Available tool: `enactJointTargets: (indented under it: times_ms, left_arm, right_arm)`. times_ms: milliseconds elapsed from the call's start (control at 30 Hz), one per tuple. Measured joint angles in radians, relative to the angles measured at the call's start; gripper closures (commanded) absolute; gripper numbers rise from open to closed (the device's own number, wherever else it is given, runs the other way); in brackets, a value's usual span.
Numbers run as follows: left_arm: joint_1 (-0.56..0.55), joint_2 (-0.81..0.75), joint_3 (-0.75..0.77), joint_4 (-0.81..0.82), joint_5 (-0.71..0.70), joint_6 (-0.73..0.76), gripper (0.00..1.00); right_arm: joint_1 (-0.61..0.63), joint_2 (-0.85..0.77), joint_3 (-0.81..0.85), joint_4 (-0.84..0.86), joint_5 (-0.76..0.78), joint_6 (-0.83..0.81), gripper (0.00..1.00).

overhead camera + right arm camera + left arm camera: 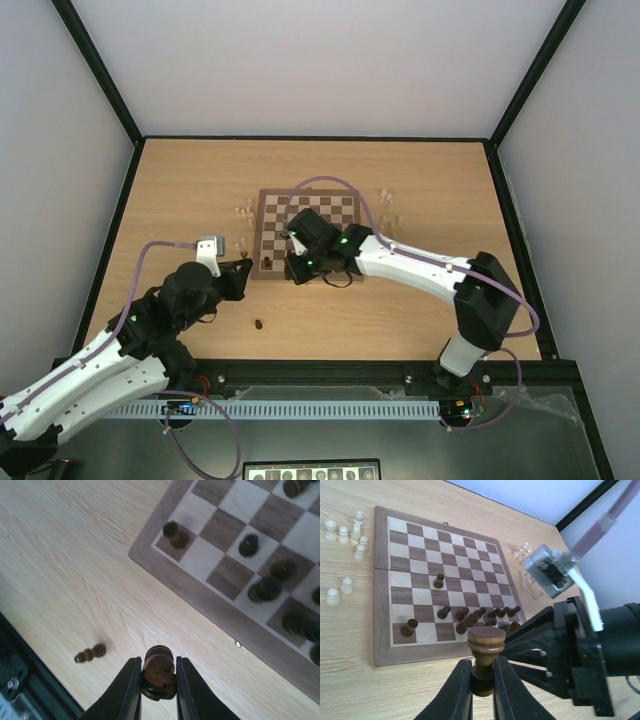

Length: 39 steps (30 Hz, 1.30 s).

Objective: Set up the chess pieces on the board
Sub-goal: Place the chess piece on the chessboard.

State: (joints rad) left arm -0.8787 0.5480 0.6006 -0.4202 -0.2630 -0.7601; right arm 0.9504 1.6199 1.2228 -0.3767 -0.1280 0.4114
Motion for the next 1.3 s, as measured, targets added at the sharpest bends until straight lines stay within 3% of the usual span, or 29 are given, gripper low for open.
enactJointTargets:
  times_ms: [300, 567, 1300]
  left_arm:
    - [0.038, -0.101, 0.029, -0.055, 0.005, -0.011, 0.92]
    - [0.040, -0.155, 0.072, -0.087, -0.008, -0.011, 0.91]
    - [0.040, -0.155, 0.072, -0.111, -0.009, -0.007, 0.91]
  right_arm:
    - [0.080, 0.227, 0.243, -0.058, 0.206, 0.000, 0.87]
    - [0.105, 0.362, 0.325, -0.128, 0.340, 0.001, 0.86]
    - [0.106, 0.461, 0.435, -0.176, 0.418, 0.000, 0.83]
